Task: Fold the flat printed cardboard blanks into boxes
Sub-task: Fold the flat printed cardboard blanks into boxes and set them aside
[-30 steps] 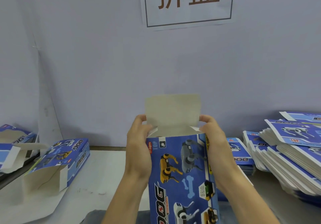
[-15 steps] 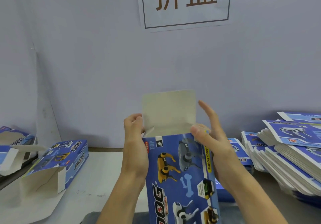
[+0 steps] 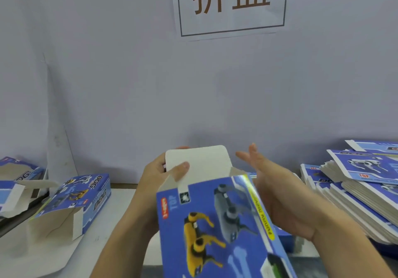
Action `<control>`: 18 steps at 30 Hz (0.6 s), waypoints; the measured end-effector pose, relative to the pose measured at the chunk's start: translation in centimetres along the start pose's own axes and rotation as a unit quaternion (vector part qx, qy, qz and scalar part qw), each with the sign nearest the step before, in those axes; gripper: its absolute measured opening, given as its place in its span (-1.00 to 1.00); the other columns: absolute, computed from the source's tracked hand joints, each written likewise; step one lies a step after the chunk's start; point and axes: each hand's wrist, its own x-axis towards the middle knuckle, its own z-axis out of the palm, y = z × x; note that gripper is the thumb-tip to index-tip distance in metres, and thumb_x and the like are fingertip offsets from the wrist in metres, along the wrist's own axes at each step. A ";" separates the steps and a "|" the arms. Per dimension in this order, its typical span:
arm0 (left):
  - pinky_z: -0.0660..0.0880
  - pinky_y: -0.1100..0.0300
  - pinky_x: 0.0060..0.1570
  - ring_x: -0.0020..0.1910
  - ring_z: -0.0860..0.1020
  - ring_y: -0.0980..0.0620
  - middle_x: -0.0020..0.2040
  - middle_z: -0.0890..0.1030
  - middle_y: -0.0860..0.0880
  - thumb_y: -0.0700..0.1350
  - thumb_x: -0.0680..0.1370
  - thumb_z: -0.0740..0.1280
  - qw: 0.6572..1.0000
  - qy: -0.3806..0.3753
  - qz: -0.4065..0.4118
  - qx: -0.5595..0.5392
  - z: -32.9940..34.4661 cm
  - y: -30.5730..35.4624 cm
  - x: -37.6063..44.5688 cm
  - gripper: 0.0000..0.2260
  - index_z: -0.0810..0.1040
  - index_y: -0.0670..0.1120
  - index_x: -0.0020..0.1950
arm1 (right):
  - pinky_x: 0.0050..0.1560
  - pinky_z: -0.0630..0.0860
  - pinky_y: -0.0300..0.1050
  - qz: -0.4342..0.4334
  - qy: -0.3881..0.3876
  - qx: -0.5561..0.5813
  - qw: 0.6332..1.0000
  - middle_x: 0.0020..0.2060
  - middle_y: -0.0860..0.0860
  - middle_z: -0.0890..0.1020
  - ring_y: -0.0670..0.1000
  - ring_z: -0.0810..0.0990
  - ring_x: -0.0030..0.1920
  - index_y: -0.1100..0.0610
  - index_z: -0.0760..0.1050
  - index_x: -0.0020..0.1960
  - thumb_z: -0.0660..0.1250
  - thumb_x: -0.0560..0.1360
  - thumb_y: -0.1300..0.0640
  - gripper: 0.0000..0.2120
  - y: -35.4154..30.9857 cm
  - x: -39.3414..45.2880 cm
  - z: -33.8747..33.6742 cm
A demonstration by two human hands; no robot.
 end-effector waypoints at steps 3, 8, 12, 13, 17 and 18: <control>0.55 0.30 -0.42 -0.33 0.69 0.09 -0.24 0.73 0.03 -0.26 0.57 0.35 0.998 -0.042 0.004 0.050 0.4 -0.5 0.4 -0.78 0.59 -0.02 0.17 | -0.27 0.67 -0.07 -0.022 0.089 0.022 0.996 -0.06 0.07 0.74 0.04 0.73 -0.20 -0.13 0.61 0.17 0.44 0.50 -0.10 -0.75 1.2 0.5 -0.8; 0.57 0.27 -0.36 -0.25 0.70 0.06 -0.18 0.72 0.03 -0.18 0.49 0.43 0.996 -0.069 0.016 0.058 1.4 -1.5 0.7 -0.79 0.67 0.10 0.05 | -0.43 0.55 -0.20 -0.085 0.185 -0.036 0.978 -0.21 0.10 0.73 0.01 0.69 -0.34 0.04 0.68 0.00 0.37 0.56 0.27 -0.82 0.9 0.8 -0.3; 0.59 0.24 -0.33 -0.24 0.69 0.02 -0.17 0.71 0.00 -0.14 0.43 0.53 0.995 -0.085 0.032 0.037 1.1 -1.4 0.7 -0.80 0.71 0.14 -0.03 | -0.42 0.59 -0.06 -0.083 0.150 0.015 0.985 -0.20 0.24 0.71 0.16 0.67 -0.35 0.03 0.66 0.00 0.37 0.55 0.30 -0.80 0.6 0.3 -0.2; 0.58 0.24 -0.34 -0.26 0.69 0.03 -0.19 0.70 0.00 -0.15 0.42 0.49 0.995 -0.090 0.036 0.035 1.0 -1.4 0.7 -0.81 0.71 0.14 -0.06 | -0.41 0.59 -0.05 -0.082 0.149 0.019 0.985 -0.22 0.25 0.71 0.16 0.66 -0.36 0.04 0.67 -0.05 0.37 0.54 0.32 -0.79 0.6 0.4 -0.2; 0.50 0.29 -0.46 -0.44 0.61 0.10 -0.38 0.64 -0.02 -0.32 0.52 0.43 0.994 -0.104 0.009 0.041 0.9 -1.6 0.9 -0.71 0.71 0.06 -0.24 | -0.47 0.52 -0.17 -0.085 0.169 0.019 0.982 -0.34 0.20 0.68 0.08 0.63 -0.46 0.17 0.68 -0.25 0.39 0.50 0.38 -0.78 0.5 0.5 0.0; 0.50 0.28 -0.46 -0.45 0.61 0.09 -0.37 0.65 -0.03 -0.35 0.53 0.39 0.994 -0.103 0.002 0.040 0.9 -1.5 0.8 -0.68 0.71 0.04 -0.25 | -0.48 0.52 -0.18 -0.084 0.172 0.019 0.981 -0.35 0.19 0.69 0.07 0.64 -0.46 0.18 0.68 -0.27 0.39 0.50 0.38 -0.78 0.5 0.4 0.0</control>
